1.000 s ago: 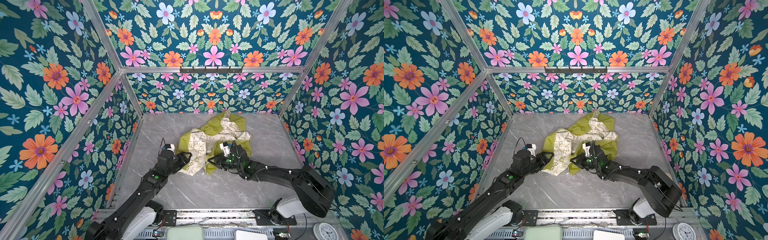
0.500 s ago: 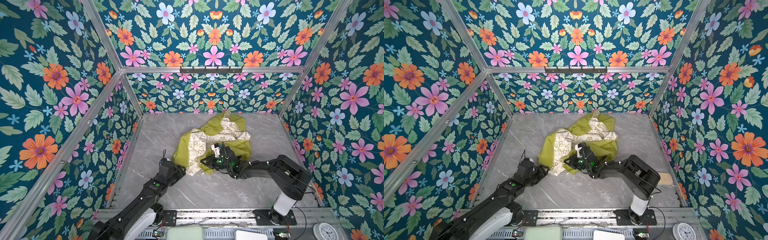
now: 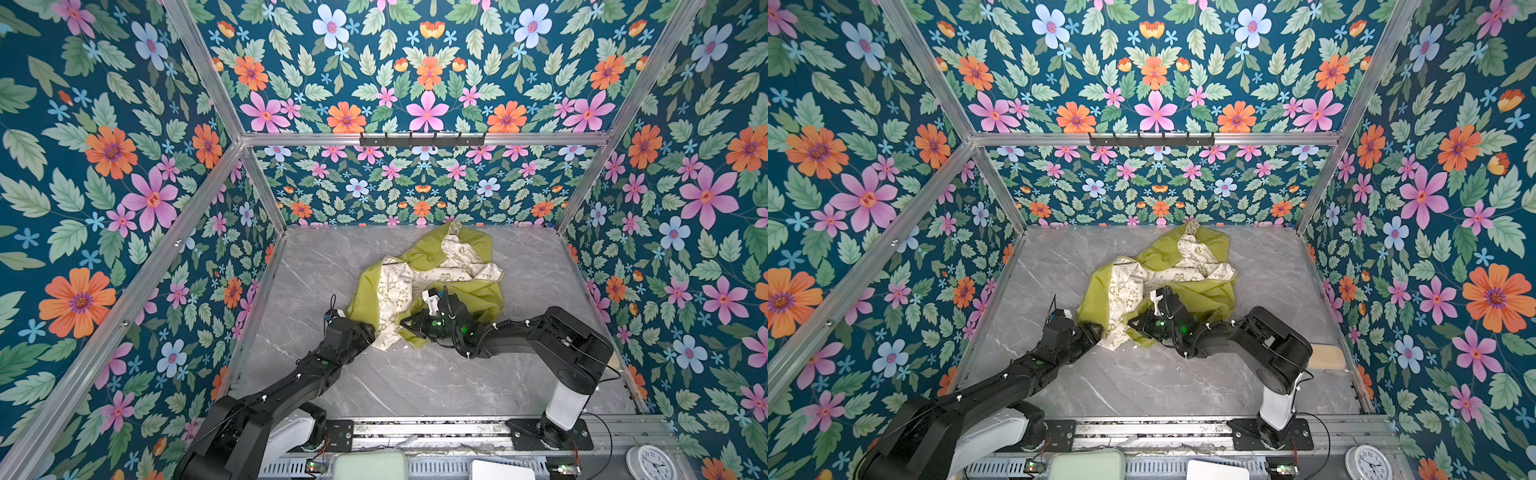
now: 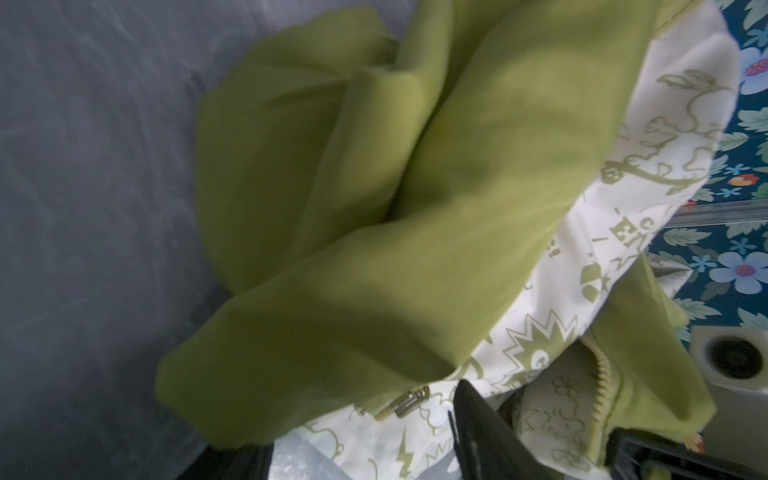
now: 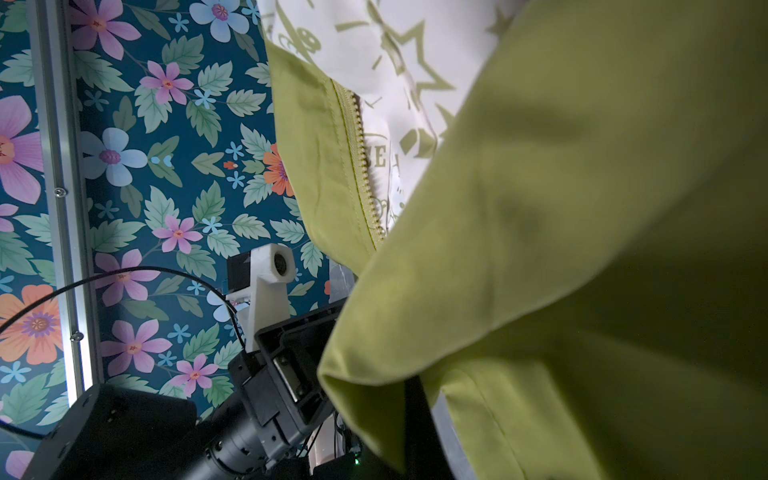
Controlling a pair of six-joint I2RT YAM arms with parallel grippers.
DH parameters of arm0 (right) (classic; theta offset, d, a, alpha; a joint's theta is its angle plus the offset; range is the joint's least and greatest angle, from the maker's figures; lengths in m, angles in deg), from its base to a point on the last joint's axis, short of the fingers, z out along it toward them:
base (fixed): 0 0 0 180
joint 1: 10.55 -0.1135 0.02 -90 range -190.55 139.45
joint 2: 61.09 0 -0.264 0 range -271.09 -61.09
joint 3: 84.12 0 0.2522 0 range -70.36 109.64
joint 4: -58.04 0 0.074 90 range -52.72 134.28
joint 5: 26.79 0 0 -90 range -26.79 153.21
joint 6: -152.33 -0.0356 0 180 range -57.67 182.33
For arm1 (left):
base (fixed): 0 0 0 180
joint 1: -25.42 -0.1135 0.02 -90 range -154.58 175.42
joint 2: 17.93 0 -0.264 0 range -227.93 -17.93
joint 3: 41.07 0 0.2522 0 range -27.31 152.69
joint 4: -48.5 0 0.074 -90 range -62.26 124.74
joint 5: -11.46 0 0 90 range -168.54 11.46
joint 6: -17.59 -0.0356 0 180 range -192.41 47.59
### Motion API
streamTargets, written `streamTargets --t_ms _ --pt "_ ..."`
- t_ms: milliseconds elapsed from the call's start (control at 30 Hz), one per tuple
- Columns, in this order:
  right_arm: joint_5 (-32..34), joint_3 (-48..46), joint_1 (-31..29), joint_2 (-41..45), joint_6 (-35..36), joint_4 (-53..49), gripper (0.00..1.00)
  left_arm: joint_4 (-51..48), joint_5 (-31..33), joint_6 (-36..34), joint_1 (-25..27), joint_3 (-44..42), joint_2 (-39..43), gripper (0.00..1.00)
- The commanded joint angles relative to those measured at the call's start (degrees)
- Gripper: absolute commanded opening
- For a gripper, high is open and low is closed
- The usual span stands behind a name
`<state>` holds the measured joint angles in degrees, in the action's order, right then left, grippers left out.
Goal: Zip up the jacket
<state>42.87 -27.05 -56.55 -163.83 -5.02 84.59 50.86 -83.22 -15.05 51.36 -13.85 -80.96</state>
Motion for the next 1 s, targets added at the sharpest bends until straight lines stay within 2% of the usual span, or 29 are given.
streamTargets --t_ms 0,67,133,500,533,600,700,733,800,900,967 --pt "0.4 -0.3 -0.1 -0.1 -0.5 2.4 0.00 8.8 -2.0 1.5 0.0 -0.1 -1.6 0.61" --pt "0.4 -0.7 0.0 -0.1 -0.6 2.8 0.00 10.4 -2.5 1.7 0.0 -0.1 -2.7 0.56" --pt "0.3 -0.9 0.0 -0.2 -0.8 3.3 0.00 9.1 -2.5 1.5 0.0 0.7 -3.3 0.42" --pt "-0.8 -0.9 0.0 -1.8 -1.7 6.1 0.00 11.3 -3.6 4.1 -0.4 -0.6 -1.8 0.34" --pt "-0.8 -1.0 0.0 -1.9 -1.7 6.4 0.00 11.0 -3.3 4.1 -0.6 -0.7 -1.5 0.31" --pt "-0.9 -1.1 -0.1 -2.2 -2.0 6.9 0.00 10.8 -3.6 4.5 -1.1 -0.9 -0.9 0.16" --pt "-1.2 -1.3 -0.1 -2.2 -2.0 7.3 0.00 12.4 -4.9 6.6 -1.6 -1.7 0.2 0.06" --pt "-1.3 -1.3 0.0 -2.2 -2.0 7.4 0.00 13.2 -5.6 7.1 -1.7 -2.0 0.7 0.08" --pt "-1.4 -1.3 0.0 -2.1 -2.0 7.6 0.00 13.6 -7.4 7.0 -1.6 -1.9 0.3 0.19" --pt "-1.6 -1.2 -0.1 -2.3 -2.1 8.1 0.00 16.2 -9.3 6.8 -1.5 -3.4 -1.9 0.45" --pt "-1.7 -1.3 0.0 -2.2 -2.2 8.1 0.00 16.8 -9.1 6.7 -1.5 -4.7 -2.2 0.66"
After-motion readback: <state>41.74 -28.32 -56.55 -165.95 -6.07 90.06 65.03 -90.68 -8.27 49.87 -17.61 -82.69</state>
